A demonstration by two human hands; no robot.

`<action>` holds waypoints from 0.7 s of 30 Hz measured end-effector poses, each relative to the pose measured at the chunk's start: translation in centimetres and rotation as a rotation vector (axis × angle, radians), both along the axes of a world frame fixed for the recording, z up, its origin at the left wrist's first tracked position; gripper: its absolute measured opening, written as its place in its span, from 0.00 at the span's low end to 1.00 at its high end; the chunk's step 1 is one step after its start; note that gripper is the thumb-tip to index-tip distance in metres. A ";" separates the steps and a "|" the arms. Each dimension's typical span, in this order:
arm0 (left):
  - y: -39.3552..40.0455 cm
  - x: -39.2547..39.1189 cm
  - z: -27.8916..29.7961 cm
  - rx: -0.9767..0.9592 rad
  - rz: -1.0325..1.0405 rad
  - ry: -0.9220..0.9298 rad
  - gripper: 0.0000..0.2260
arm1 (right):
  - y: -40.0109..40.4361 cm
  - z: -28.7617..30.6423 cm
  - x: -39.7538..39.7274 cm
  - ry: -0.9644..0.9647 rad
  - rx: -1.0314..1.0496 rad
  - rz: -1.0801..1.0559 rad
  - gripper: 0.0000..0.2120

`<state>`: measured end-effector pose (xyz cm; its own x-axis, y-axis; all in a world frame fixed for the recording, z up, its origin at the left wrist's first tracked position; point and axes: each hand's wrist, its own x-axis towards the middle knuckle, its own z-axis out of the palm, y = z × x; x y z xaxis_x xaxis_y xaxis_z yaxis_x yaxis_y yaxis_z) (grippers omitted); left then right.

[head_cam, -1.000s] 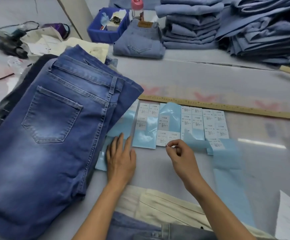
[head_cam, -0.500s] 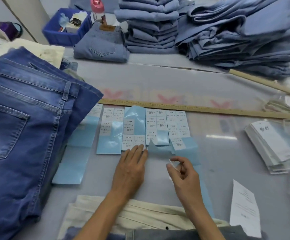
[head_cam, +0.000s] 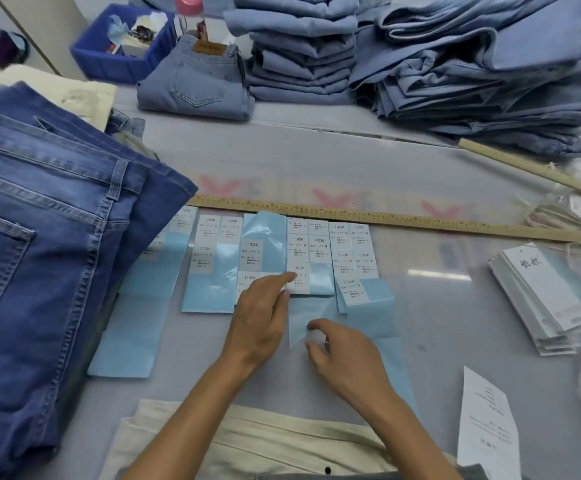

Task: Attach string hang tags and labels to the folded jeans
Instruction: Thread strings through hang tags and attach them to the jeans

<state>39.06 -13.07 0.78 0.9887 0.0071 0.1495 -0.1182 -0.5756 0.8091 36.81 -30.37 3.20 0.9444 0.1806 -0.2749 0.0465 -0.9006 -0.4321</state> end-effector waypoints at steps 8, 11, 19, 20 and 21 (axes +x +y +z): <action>-1.0 4.7 0.9 0.566 -0.307 -0.272 0.07 | 0.6 1.1 3.0 -0.247 -0.034 -0.139 0.17; -1.3 5.6 0.4 0.627 -0.364 -0.144 0.07 | 1.7 0.4 3.6 -0.122 -0.232 -0.037 0.17; -1.0 6.1 1.4 0.510 -0.255 0.074 0.08 | 1.5 -0.7 3.2 -0.108 -0.255 -0.037 0.22; -0.9 5.9 1.9 0.444 -0.158 0.068 0.07 | 1.4 -0.8 3.2 -0.100 -0.254 -0.041 0.22; -0.5 5.8 2.5 0.374 -0.037 0.060 0.06 | 1.3 -0.8 3.2 -0.086 -0.250 -0.044 0.23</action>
